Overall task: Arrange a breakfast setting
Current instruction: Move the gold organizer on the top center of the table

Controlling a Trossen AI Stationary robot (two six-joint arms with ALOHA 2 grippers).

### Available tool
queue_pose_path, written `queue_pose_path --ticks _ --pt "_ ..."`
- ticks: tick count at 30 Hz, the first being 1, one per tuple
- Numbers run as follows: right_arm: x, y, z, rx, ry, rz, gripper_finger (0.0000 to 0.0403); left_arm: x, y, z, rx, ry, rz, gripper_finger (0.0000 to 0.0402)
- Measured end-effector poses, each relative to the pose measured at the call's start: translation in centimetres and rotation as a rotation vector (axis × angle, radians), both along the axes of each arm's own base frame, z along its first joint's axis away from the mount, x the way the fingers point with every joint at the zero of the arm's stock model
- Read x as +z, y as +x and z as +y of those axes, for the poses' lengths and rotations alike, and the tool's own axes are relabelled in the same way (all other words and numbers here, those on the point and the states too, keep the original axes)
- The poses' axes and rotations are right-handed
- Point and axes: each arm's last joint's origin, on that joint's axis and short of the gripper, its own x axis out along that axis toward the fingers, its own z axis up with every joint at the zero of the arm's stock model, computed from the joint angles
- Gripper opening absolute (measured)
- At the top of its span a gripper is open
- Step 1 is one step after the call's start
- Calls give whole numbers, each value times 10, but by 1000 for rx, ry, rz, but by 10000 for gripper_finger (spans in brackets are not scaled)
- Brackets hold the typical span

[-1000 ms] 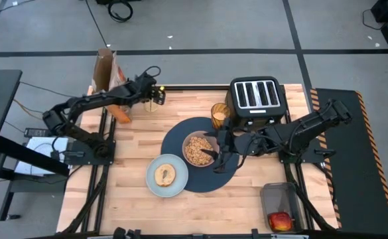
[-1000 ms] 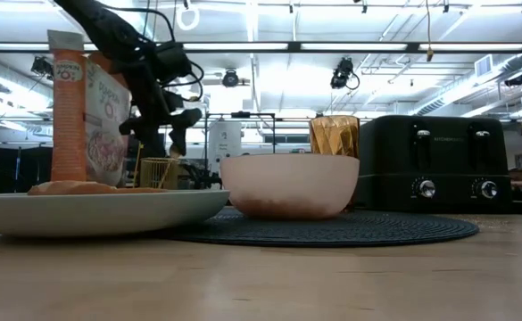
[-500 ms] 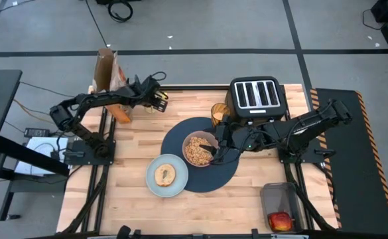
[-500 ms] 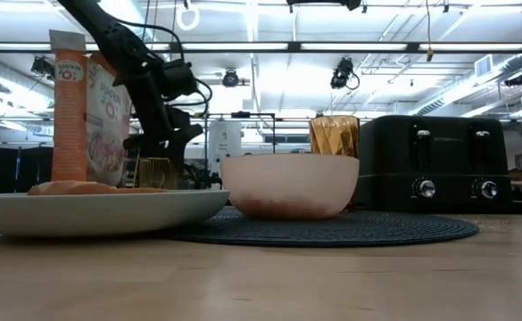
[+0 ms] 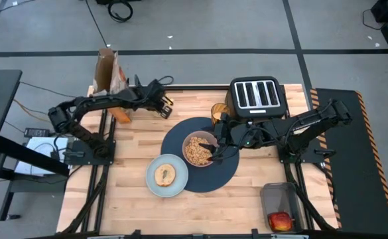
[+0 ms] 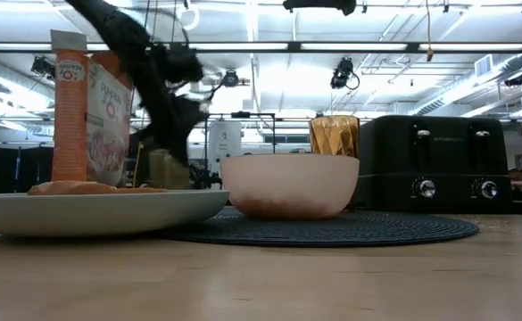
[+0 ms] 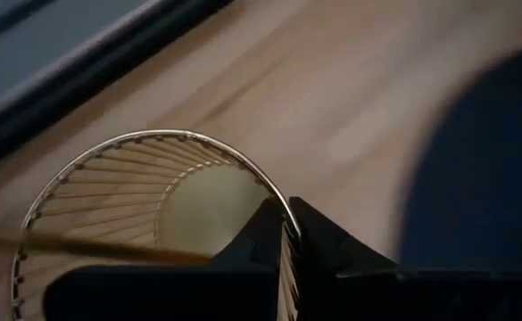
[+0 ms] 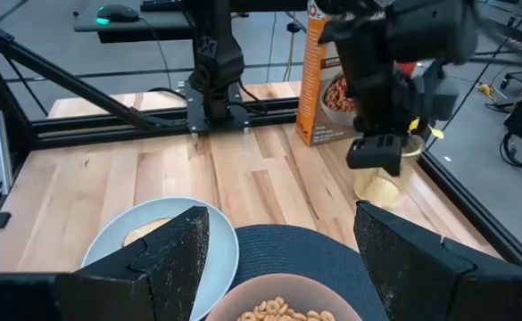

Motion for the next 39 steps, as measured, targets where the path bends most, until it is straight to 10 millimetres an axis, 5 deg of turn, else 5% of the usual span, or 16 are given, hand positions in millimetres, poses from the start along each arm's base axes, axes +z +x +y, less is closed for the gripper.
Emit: queue_pose_path --ticks 5,11,16,22,39 --pt "0 0 0 0 3 -3 284 44 32 -10 -199 123 -29 17" --pt "0 0 2 -4 30 -9 284 83 66 3 -461 181 11 17" --pt "0 -2 9 -12 88 -22 284 74 94 20 -593 145 167 17" --pt "-1 -6 22 7 143 -23 284 47 115 36 -735 73 100 17" --pt "-2 -8 25 -10 196 -16 284 -8 132 55 -775 69 186 24"
